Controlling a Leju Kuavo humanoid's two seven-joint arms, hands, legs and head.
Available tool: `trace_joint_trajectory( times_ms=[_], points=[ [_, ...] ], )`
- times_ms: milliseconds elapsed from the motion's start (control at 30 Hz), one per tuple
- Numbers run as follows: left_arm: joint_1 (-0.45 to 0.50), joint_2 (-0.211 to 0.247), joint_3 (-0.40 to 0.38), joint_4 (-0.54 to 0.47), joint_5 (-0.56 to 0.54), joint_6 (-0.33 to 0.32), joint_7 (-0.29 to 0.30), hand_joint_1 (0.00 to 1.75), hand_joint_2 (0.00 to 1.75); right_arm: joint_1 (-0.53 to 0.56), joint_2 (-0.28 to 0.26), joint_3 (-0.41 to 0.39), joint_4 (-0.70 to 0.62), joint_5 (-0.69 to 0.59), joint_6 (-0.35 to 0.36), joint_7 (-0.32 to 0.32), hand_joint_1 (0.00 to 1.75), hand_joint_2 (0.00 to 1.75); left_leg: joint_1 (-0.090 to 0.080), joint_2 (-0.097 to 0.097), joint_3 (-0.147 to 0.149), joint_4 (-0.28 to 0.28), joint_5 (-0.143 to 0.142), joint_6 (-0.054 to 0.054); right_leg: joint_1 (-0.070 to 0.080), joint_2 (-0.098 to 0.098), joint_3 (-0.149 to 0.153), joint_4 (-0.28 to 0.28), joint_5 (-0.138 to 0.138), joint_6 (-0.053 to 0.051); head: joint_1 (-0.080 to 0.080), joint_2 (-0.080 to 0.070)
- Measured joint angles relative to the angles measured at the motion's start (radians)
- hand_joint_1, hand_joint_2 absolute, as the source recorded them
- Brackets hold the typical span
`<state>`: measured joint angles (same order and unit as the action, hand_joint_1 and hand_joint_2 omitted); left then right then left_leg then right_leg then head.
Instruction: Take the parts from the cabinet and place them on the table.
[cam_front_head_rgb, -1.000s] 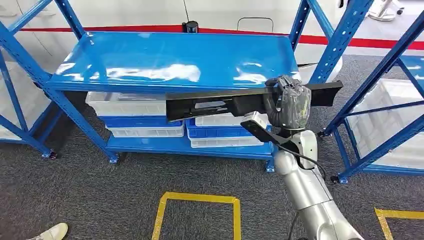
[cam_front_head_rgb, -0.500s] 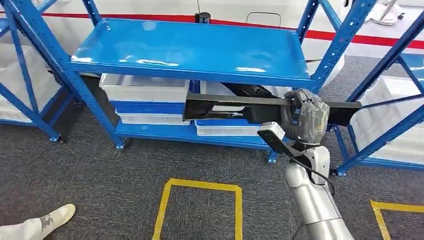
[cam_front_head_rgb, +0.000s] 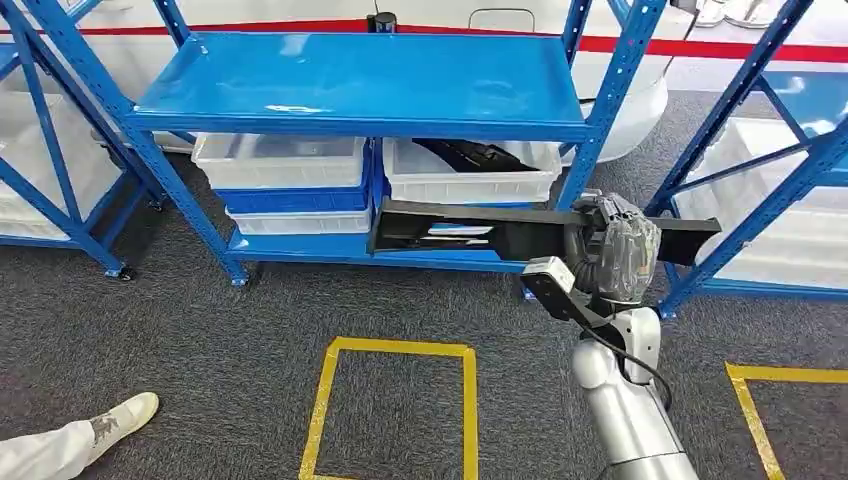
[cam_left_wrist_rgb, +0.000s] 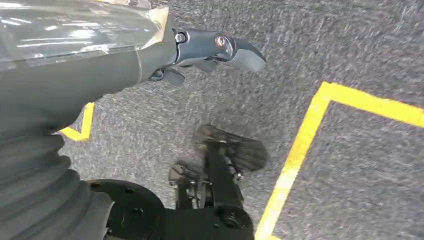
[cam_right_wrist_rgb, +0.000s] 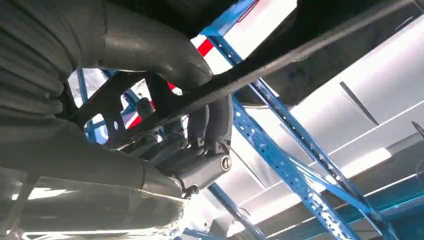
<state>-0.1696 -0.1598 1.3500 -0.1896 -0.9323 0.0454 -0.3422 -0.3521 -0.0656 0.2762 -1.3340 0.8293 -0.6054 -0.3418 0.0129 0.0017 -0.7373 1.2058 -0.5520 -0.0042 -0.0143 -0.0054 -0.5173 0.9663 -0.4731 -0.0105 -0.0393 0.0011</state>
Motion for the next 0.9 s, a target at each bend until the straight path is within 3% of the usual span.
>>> trace_joint_trajectory(
  times_ms=[33, 67, 100, 167, 200, 233, 267, 333, 367, 400, 433, 500, 533, 567, 600, 667, 700, 733, 767, 867, 900],
  points=[
    [-0.001, 0.000, 0.000, 0.000, 0.000, 0.000, 0.000, 0.00, 1.75, 0.003, 0.001, 0.000, 0.000, 0.000, 0.000, 0.000, 1.75, 1.75, 0.000, 0.000, -0.013, 0.067, -0.024, -0.003, 0.002, 0.000, -0.014, 0.001, 0.010, 0.000, 0.000, 0.000],
    [-0.001, 0.000, 0.000, 0.000, 0.000, 0.000, 0.000, 0.00, 1.75, 0.007, 0.001, 0.000, 0.000, 0.000, 0.000, 0.000, 1.75, 1.75, 0.000, 0.000, -0.011, 0.107, -0.016, -0.003, 0.003, 0.000, -0.030, 0.004, 0.021, 0.002, 0.000, 0.000],
    [-0.001, 0.000, 0.000, 0.000, 0.000, 0.000, 0.000, 0.00, 1.75, 0.010, 0.001, 0.000, 0.000, 0.000, 0.000, 0.000, 1.75, 1.75, 0.000, 0.000, 0.009, 0.102, 0.014, -0.002, 0.003, 0.000, -0.045, 0.008, 0.029, 0.004, 0.000, 0.000],
    [-0.001, 0.001, 0.000, 0.000, 0.002, 0.000, 0.000, 0.00, 1.75, 0.011, 0.002, 0.000, 0.000, 0.000, 0.000, 0.000, 1.75, 1.75, 0.000, 0.000, 0.107, -0.012, 0.077, 0.006, 0.003, 0.001, -0.074, 0.022, 0.040, 0.012, -0.001, 0.000],
    [-0.003, 0.002, 0.000, 0.000, 0.003, -0.001, 0.000, 0.00, 1.75, 0.011, 0.003, 0.000, -0.001, 0.000, 0.000, 0.000, 1.75, 1.75, -0.001, -0.002, 0.174, -0.098, 0.079, 0.013, 0.004, 0.002, -0.082, 0.026, 0.045, 0.014, -0.001, 0.000],
    [-0.005, 0.004, 0.000, -0.001, 0.008, -0.002, 0.000, 0.00, 1.75, 0.013, 0.004, -0.001, -0.004, 0.000, 0.000, 0.000, 1.75, 1.75, -0.006, -0.004, 0.227, -0.180, 0.043, 0.021, 0.009, 0.002, -0.090, 0.030, 0.050, 0.021, -0.001, 0.000],
    [-0.006, 0.004, 0.000, -0.001, 0.011, -0.002, -0.002, 0.00, 1.75, 0.014, 0.005, -0.002, -0.005, -0.001, -0.001, 0.000, 1.75, 1.75, -0.007, -0.005, 0.240, -0.213, 0.035, 0.025, 0.008, -0.001, -0.090, 0.030, 0.056, 0.029, 0.003, 0.000],
    [-0.006, 0.004, 0.000, -0.001, 0.019, -0.001, -0.005, 0.00, 1.75, 0.021, 0.010, -0.005, -0.006, -0.004, -0.003, 0.000, 1.75, 1.75, -0.017, -0.005, 0.231, -0.209, 0.044, 0.037, 0.003, -0.004, -0.093, 0.025, 0.074, 0.045, -0.001, 0.000],
    [-0.005, 0.003, 0.000, -0.001, 0.021, 0.000, -0.004, 0.00, 1.75, 0.028, 0.010, -0.007, -0.006, -0.007, -0.004, 0.000, 1.75, 1.75, -0.015, -0.004, 0.225, -0.217, 0.056, 0.048, 0.007, -0.004, -0.093, 0.022, 0.081, 0.053, 0.002, 0.000],
    [-0.005, -0.001, 0.001, -0.001, 0.022, 0.002, -0.004, 0.00, 1.75, 0.036, 0.010, -0.011, -0.006, -0.009, -0.005, 0.000, 1.75, 1.75, -0.006, 0.003, 0.223, -0.226, 0.069, 0.057, 0.003, -0.002, -0.103, 0.036, 0.063, 0.052, 0.000, 0.000],
    [-0.005, 0.000, 0.002, -0.001, 0.026, 0.006, -0.003, 0.00, 1.75, 0.043, 0.011, -0.016, -0.006, -0.010, -0.005, -0.002, 1.75, 1.75, -0.008, 0.003, 0.213, -0.227, 0.079, 0.065, 0.005, 0.001, -0.122, 0.066, 0.024, 0.048, 0.005, 0.000],
    [-0.005, 0.000, 0.003, -0.001, 0.029, 0.012, 0.001, 0.00, 1.75, 0.052, 0.016, -0.019, -0.003, -0.010, -0.008, -0.009, 1.75, 1.75, -0.010, 0.005, 0.185, -0.226, 0.100, 0.071, 0.001, 0.002, -0.171, 0.224, -0.080, 0.041, 0.015, 0.000],
    [-0.004, 0.000, 0.003, -0.001, 0.031, 0.016, 0.002, 0.00, 1.75, 0.055, 0.019, -0.023, 0.000, -0.011, -0.008, -0.014, 1.75, 1.75, -0.010, 0.006, 0.170, -0.225, 0.110, 0.072, 0.000, 0.002, -0.192, 0.302, -0.111, 0.044, 0.014, 0.000],
    [-0.004, 0.000, 0.003, -0.001, 0.032, 0.016, 0.001, 0.00, 1.75, 0.058, 0.022, -0.026, 0.002, -0.011, -0.009, -0.019, 1.75, 1.75, -0.010, 0.007, 0.157, -0.224, 0.120, 0.071, 0.000, 0.002, -0.195, 0.343, -0.115, 0.053, 0.016, 0.000],
    [-0.003, 0.000, 0.003, -0.001, 0.032, 0.016, 0.000, 0.00, 1.75, 0.059, 0.023, -0.028, 0.006, -0.011, -0.010, -0.021, 1.75, 1.75, -0.010, 0.007, 0.145, -0.224, 0.128, 0.070, -0.002, 0.002, -0.179, 0.340, -0.101, 0.063, 0.016, 0.000],
    [-0.004, -0.001, 0.003, -0.001, 0.032, 0.018, -0.001, 0.00, 1.75, 0.058, 0.028, -0.032, 0.009, -0.012, -0.010, -0.021, 1.75, 1.75, -0.010, 0.007, 0.124, -0.222, 0.145, 0.064, -0.005, 0.001, -0.089, 0.223, -0.044, 0.083, 0.016, 0.000],
    [-0.004, -0.002, 0.003, -0.001, 0.032, 0.018, -0.001, 0.00, 1.75, 0.057, 0.031, -0.032, 0.009, -0.013, -0.010, -0.022, 1.75, 1.75, -0.010, 0.007, 0.116, -0.220, 0.152, 0.060, -0.005, 0.001, -0.020, 0.122, -0.027, 0.083, 0.016, 0.000],
    [-0.004, -0.003, 0.003, -0.001, 0.032, 0.018, -0.001, 0.00, 1.75, 0.055, 0.034, -0.034, 0.009, -0.013, -0.010, -0.022, 1.75, 1.75, -0.014, 0.007, 0.109, -0.218, 0.157, 0.053, -0.001, 0.001, 0.044, 0.035, -0.036, 0.075, 0.016, 0.000],
    [-0.005, -0.005, 0.003, -0.001, 0.032, 0.019, -0.001, 0.00, 1.75, 0.053, 0.039, -0.034, 0.009, -0.013, -0.010, -0.024, 1.75, 1.75, -0.015, 0.009, 0.103, -0.217, 0.166, 0.047, 0.004, 0.003, 0.069, -0.020, -0.050, 0.063, 0.012, 0.000],
    [-0.004, -0.007, 0.003, -0.001, 0.038, 0.019, -0.005, 0.00, 1.75, 0.056, 0.045, -0.039, 0.010, -0.013, -0.010, -0.030, 1.75, 1.75, -0.009, 0.008, 0.100, -0.228, 0.196, 0.031, 0.011, 0.004, 0.051, -0.011, -0.033, 0.050, 0.011, 0.000],
    [-0.002, -0.006, 0.003, -0.001, 0.039, 0.019, -0.006, 0.00, 1.75, 0.056, 0.047, -0.042, 0.010, -0.013, -0.010, -0.030, 1.75, 1.75, -0.009, 0.005, 0.092, -0.226, 0.187, 0.024, -0.009, 0.002, 0.041, -0.021, -0.018, 0.035, 0.012, 0.000]
  ],
)
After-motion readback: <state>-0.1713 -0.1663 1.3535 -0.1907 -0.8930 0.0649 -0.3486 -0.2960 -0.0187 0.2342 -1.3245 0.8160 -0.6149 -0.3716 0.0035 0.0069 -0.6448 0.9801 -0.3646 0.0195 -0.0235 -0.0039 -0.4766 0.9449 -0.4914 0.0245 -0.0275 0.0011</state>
